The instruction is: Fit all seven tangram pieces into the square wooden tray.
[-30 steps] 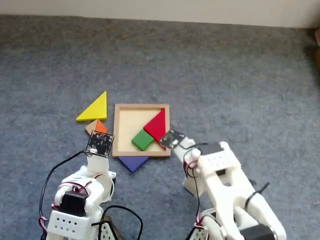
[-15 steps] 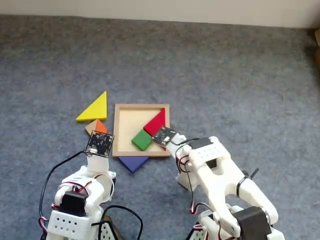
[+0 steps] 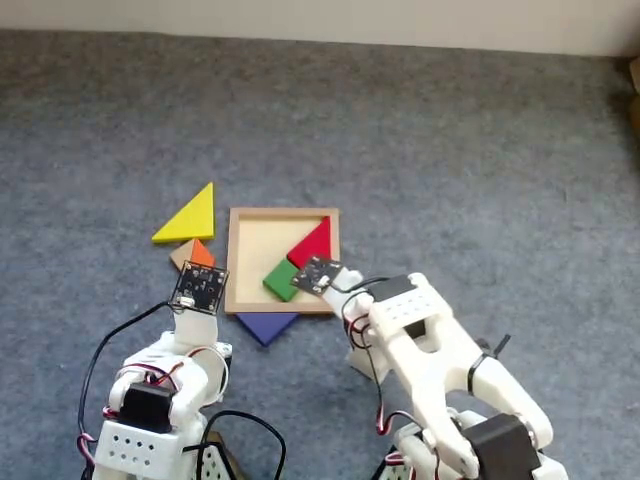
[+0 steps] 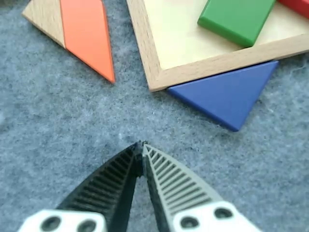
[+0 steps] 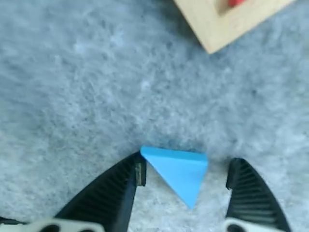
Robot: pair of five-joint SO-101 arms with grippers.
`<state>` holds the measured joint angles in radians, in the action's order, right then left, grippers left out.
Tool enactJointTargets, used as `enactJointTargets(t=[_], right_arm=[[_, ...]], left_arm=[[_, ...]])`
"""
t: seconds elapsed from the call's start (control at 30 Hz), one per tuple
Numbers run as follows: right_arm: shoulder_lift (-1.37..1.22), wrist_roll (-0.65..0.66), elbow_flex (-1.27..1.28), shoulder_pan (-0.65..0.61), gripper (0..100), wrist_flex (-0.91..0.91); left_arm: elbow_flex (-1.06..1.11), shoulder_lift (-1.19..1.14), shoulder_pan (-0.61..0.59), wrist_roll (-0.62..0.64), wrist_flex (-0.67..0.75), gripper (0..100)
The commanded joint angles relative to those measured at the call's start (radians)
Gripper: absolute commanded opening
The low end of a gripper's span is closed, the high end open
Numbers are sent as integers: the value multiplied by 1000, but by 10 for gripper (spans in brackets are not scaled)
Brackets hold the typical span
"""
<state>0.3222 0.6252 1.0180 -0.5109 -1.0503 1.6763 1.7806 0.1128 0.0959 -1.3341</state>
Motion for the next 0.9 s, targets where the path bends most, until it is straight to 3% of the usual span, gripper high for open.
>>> enactJointTargets(t=[0.0,0.4,0.7,0.87], right_arm=[[-8,11,-18,-56,242,13],[-10,11,-2,-84,238,53],[-4,11,24,-1,237,56],[-2,11,28,-1,162,56]], left_arm=[[19,16,19,6,-8,8],[19,16,19,6,-8,8],[19,16,19,6,-8,8],[19,16,19,6,-8,8]])
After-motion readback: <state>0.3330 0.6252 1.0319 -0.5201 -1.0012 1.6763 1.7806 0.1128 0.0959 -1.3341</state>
